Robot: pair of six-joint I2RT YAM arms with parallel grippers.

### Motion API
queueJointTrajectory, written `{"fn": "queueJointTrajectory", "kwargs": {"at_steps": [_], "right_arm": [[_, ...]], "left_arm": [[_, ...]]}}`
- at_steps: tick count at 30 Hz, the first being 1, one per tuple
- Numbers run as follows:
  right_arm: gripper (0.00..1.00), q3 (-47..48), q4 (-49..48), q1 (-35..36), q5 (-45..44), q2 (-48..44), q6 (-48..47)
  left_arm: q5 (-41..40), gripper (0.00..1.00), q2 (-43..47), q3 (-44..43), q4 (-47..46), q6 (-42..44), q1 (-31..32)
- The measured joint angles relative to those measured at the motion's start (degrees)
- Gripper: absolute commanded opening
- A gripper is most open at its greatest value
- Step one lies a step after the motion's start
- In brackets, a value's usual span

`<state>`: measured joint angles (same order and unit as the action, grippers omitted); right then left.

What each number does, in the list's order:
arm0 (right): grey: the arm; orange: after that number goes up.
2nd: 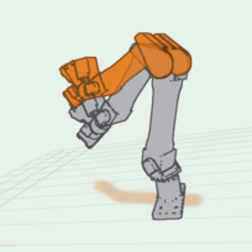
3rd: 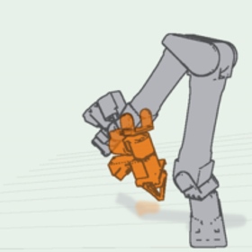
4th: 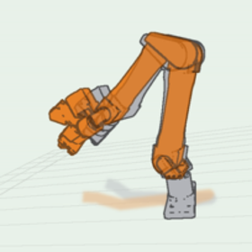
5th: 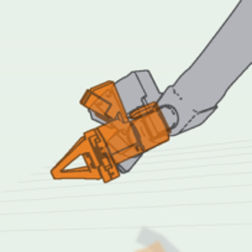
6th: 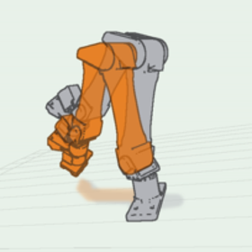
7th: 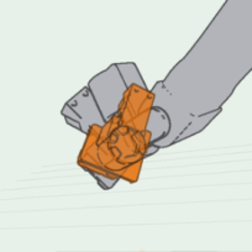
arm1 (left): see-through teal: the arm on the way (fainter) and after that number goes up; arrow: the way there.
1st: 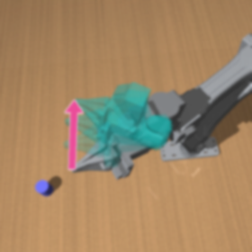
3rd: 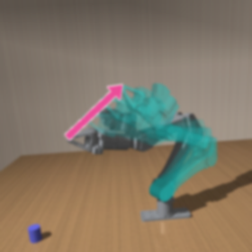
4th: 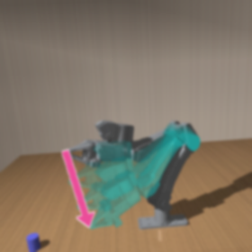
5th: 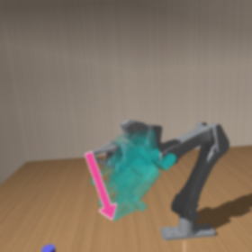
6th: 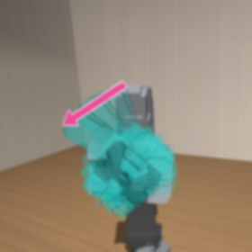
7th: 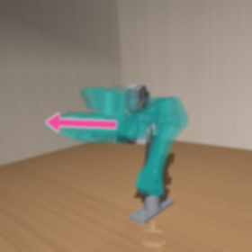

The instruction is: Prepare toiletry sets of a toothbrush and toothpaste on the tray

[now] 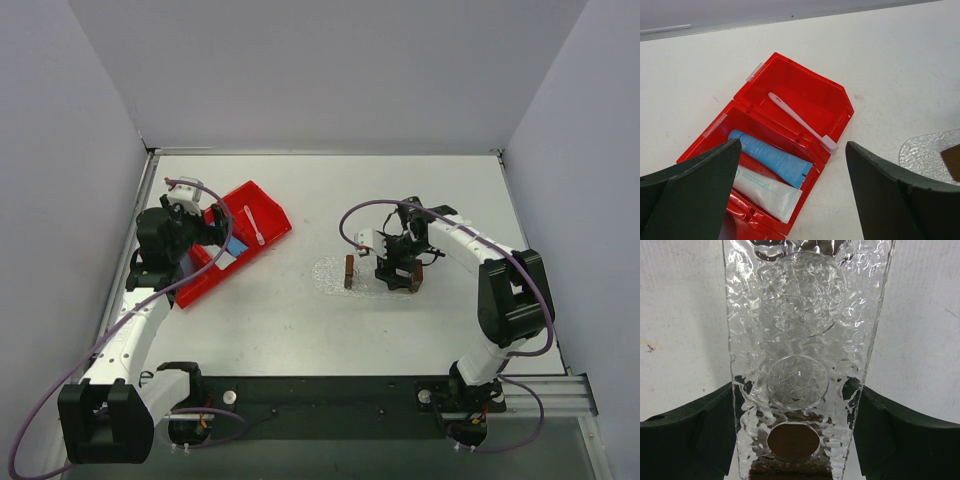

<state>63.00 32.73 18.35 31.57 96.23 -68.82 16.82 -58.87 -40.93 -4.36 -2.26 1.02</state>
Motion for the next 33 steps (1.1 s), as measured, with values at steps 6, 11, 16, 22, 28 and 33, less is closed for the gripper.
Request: {"fn": "queueJointTrajectory", "kwargs": {"at_steps": [6,11,16,22,28,33], "right_arm": [[0.00,-0.02,-0.04,0.00,-0.02,0.00,-0.31],[0.07,-0.02,-0.04,0.00,-0.02,0.00,-0.35],[0.13,-0.02,-0.07,0.00,-0.04,0.00,-0.48],[0.19,-0.02,-0.09,-0.04,-0.09,0.00,-0.66],[0.21,-0.02,-0.13,-0.07,-0.26,0.00,-0.74],[0.21,-0.02,-0.13,-0.26,-0.31,0.00,-0.79]], "left_arm": [[0.02,0.96,0.04,0.09,0.00,0.00,0.00],[0.02,0.96,0.07,0.09,0.00,0.00,0.00],[0.11,0.96,0.09,0.09,0.00,0.00,0.00],[0.15,0.96,0.09,0.09,0.00,0.00,0.00],[0.17,0.96,0.15,0.11,0.00,0.02,0.00],[0.20,0.96,0.20,0.11,0.00,0.02,0.00]]}}
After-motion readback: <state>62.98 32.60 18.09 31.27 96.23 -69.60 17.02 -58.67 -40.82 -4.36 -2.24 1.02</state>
